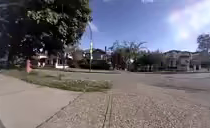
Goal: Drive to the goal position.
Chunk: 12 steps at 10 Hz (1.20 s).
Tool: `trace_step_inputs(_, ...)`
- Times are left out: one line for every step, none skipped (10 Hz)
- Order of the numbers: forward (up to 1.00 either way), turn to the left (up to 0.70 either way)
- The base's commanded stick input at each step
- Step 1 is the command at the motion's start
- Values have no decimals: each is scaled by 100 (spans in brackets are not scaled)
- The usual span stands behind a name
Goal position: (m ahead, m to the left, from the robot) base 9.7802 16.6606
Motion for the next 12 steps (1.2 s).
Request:
trace_step_inputs(100, 40)
trace_step_inputs(100, 40)
trace_step_inputs(100, 40)
trace_step_inputs(86, 34)
trace_step_inputs(10, 16)
trace_step_inputs(8, 16)
trace_step_inputs(7, 15)
trace_step_inputs(8, 2)
trace_step_inputs(7, 1)
trace_step_inputs(7, 0)
trace_step_inputs(7, 0)
trace_step_inputs(8, 1)
